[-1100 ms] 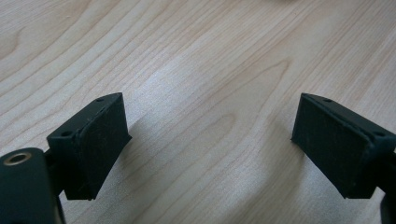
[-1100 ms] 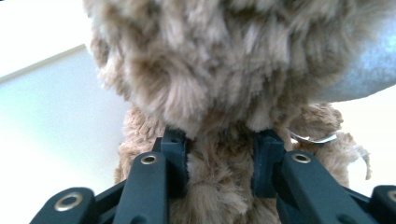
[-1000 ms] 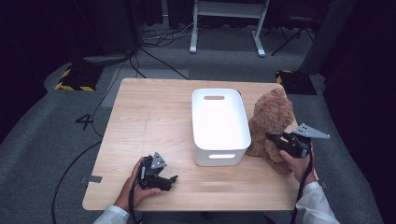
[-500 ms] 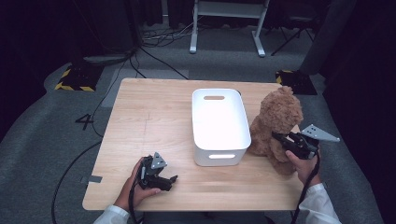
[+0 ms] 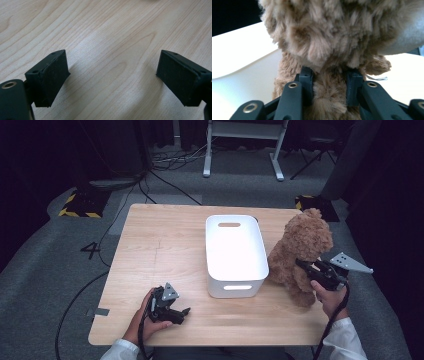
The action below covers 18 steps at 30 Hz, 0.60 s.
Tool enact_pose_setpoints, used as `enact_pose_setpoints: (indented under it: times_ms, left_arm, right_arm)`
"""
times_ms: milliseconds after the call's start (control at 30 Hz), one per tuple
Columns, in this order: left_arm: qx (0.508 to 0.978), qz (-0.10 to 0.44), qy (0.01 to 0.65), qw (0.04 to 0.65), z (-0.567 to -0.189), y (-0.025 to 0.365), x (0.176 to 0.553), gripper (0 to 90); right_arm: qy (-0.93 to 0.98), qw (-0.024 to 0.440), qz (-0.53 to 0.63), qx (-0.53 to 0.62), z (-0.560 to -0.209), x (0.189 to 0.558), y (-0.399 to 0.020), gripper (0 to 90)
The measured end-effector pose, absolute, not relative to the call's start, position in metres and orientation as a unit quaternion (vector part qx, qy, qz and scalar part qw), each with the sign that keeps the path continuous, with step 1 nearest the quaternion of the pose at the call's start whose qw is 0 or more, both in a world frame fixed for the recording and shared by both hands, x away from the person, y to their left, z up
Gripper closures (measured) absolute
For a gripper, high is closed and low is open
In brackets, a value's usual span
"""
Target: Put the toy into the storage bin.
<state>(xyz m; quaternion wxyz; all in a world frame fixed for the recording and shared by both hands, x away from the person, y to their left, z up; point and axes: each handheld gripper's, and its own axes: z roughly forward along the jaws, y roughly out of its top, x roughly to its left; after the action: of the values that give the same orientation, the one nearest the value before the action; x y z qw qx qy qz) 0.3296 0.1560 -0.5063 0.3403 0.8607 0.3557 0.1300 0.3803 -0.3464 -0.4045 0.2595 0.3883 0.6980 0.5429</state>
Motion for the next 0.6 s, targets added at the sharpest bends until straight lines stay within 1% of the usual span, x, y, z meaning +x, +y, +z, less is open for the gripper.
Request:
enact_pose_setpoints:
  times_ms: [600]
  left_arm:
    - [0.861, 0.130, 0.355, 0.340, -0.506, 0.156, 0.330, 10.6]
  right_arm:
    - [0.690, 0.282, 0.554, 0.371, -0.371, 0.376, -0.342, 67.9]
